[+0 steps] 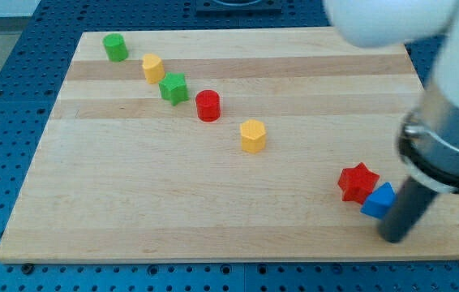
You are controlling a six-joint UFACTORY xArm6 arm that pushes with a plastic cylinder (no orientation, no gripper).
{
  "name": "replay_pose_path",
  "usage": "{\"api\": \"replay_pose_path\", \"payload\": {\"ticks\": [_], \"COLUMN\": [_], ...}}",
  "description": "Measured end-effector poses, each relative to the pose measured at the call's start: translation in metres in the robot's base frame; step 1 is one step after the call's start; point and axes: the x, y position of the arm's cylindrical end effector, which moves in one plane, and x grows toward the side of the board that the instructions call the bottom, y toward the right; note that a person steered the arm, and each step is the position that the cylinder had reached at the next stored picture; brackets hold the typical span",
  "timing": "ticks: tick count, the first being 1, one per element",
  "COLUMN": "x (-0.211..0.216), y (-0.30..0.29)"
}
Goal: Separate the blue blocks from each other
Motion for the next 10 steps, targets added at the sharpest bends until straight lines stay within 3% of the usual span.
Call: {"api": "replay_pose_path", "payload": {"ticks": [4,6,9,10], "x": [-0.014,-0.015,-0.073,-0.052], "y": [0.018,-0.02,-0.074,-0.056]}}
